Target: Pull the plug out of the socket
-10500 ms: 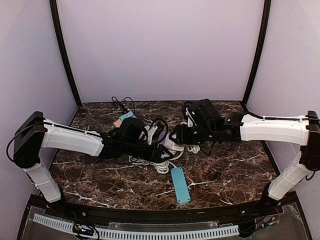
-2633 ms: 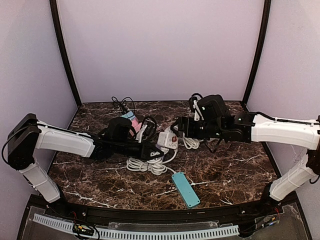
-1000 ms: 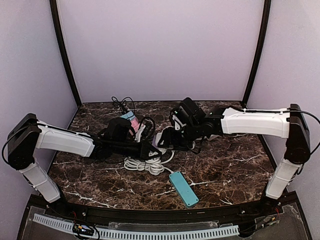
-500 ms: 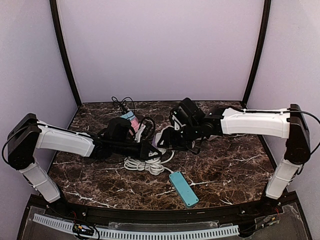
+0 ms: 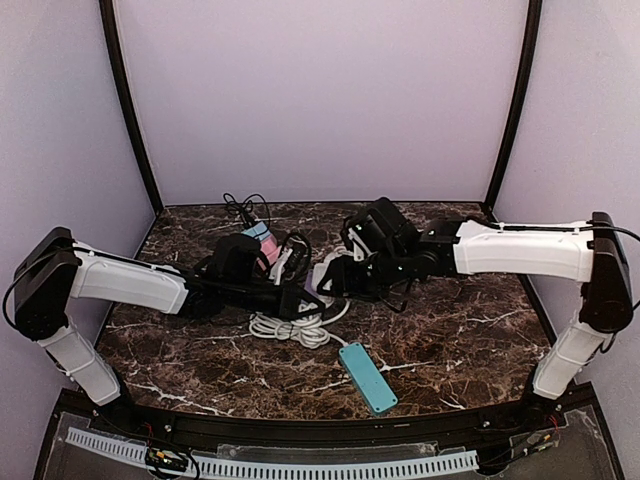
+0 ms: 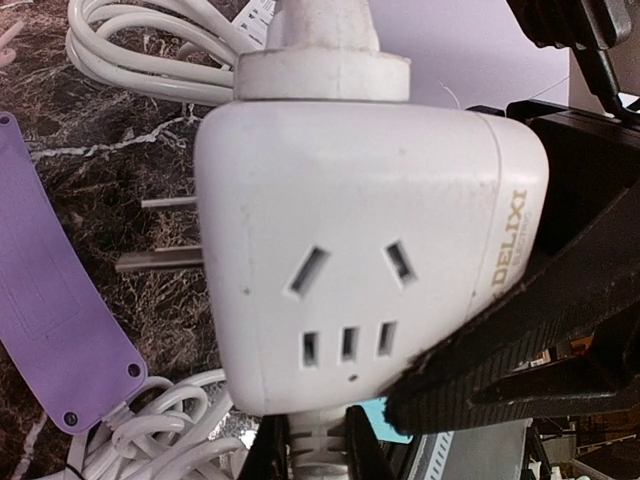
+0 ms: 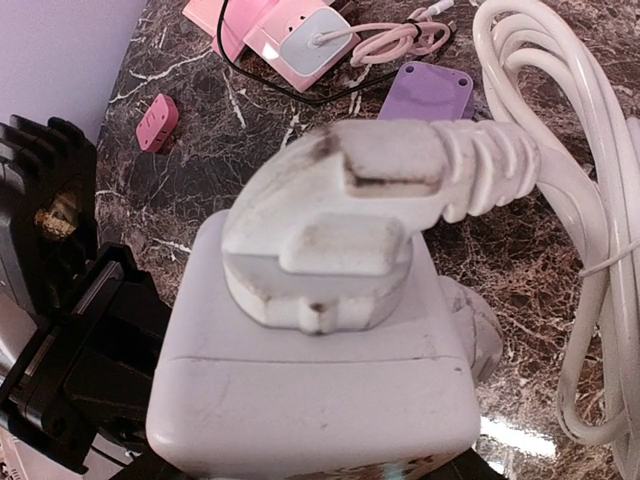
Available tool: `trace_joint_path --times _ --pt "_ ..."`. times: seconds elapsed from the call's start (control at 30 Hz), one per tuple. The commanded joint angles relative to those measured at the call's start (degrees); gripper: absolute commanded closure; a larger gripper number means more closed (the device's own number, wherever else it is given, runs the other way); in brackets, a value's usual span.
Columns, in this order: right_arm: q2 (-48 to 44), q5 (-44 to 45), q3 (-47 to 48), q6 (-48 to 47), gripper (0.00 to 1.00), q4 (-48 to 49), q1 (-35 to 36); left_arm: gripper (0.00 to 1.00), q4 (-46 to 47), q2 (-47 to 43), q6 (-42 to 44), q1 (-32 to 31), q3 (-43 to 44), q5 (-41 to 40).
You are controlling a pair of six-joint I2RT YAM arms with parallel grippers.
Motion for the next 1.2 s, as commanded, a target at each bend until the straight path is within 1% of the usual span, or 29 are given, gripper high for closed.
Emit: trace_joint_path --times 0.0,0.17,0.27,0.37,0.5,0.57,0.7,0.83,0.97,1.07,1.17 --pt "-3.5 6.0 -0.9 -4.8 1.0 0.0 -0.7 1.0 -1.2 -2.1 1.1 1.0 -0.1 2.6" --pt "-3.9 6.8 -1.5 -5.7 1.0 0.0 -0.7 0.99 -1.7 -2.2 1.5 1.0 0.5 2.8" --pt "-4.4 9.2 -1.4 -3.5 1.0 -1.7 -0.8 0.99 -1.9 -2.1 1.6 1.0 0.6 2.2" --pt "-3.9 13.0 0.2 -0.1 1.0 -6.6 -1.0 0.99 -3.4 -2.0 2.0 0.6 0.8 1.3" --pt "-2.3 18.4 2.7 3.6 1.0 -12.1 -1.0 1.0 -10.6 -1.9 5.8 -1.7 4.7 -2.6" --pt "-2.3 21.5 3.0 5.9 1.0 -13.9 -1.0 0.99 -9.6 -1.6 5.2 -2.4 4.8 -2.4" --pt "-3.1 24.6 2.6 8.3 1.0 -14.5 -1.4 0.99 -6.9 -1.0 3.3 -2.9 4.1 -2.0" --pt "-2.8 24.9 2.7 8.9 1.0 -14.8 -2.0 0.99 -3.8 -0.5 1.4 -3.3 3.3 -1.4" --pt "-2.7 24.9 2.3 9.4 1.0 -14.7 -2.3 0.99 -3.4 -0.4 0.9 -3.4 3.3 -1.4" --pt "-3.9 24.4 0.6 8.3 1.0 -12.1 -2.4 0.99 -4.4 -0.7 1.0 -3.4 3.6 -1.9" --pt "-5.9 22.3 -2.0 5.1 1.0 -7.3 -2.5 0.99 -5.1 -1.0 1.5 -3.3 3.7 -2.2"
